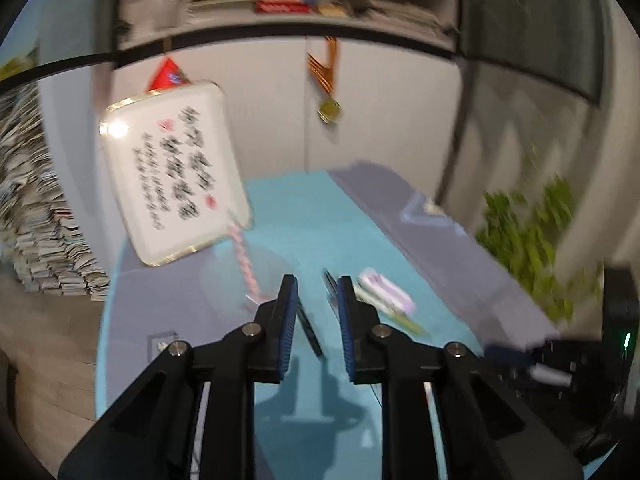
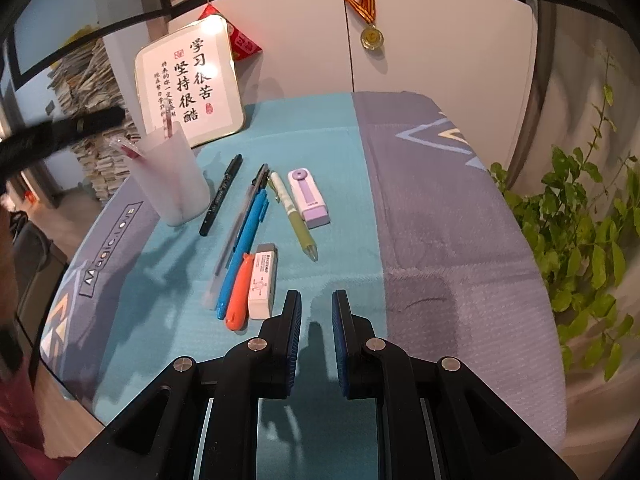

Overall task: Organize stationery
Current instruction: 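Grasp the black marker with the left gripper while the right grasps the green highlighter pen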

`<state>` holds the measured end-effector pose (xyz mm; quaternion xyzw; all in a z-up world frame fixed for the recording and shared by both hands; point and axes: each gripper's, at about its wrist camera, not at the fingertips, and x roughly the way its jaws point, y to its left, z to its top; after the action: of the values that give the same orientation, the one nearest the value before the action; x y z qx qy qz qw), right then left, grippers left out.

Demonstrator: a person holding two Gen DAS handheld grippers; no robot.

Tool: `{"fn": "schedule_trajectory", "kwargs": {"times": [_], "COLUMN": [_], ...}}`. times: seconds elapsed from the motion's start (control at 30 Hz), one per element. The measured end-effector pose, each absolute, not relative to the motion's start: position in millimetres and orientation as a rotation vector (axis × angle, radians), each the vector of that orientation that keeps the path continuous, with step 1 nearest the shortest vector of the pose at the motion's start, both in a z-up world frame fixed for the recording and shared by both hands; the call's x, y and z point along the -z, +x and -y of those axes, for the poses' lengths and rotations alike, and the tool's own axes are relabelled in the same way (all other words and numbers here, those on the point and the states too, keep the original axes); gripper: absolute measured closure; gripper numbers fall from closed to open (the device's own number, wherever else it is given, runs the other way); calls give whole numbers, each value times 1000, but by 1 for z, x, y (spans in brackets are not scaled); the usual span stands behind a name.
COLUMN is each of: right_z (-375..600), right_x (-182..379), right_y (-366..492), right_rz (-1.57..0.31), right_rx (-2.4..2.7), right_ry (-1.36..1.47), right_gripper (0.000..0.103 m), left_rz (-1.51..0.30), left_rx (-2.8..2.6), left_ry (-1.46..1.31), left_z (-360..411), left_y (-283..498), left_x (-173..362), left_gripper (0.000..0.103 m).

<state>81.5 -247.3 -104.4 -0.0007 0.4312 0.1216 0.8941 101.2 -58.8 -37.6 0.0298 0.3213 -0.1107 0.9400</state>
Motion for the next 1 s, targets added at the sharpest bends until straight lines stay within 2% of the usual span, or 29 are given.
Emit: {"fn": "schedule_trajectory", "kwargs": {"times": [0.2,0.3,1.0], "right_z": [245,245,220], "right_x": [107,108,136], "right_y": [86,94,156], "right_rz": [-897,-899,-956], "right_rx": [-254,-249,-359], "right_ry": [-18,-33,-69], "right_gripper": [89,89,89], "left_rz": [-858,-886,-916], "left_rx": [180,132,66], "left_ry": [86,83,86], "left_z": [76,74,80], "left_y": [135,145,177], "left_x": [104,120,143], "left_gripper": [84,84,83]}}
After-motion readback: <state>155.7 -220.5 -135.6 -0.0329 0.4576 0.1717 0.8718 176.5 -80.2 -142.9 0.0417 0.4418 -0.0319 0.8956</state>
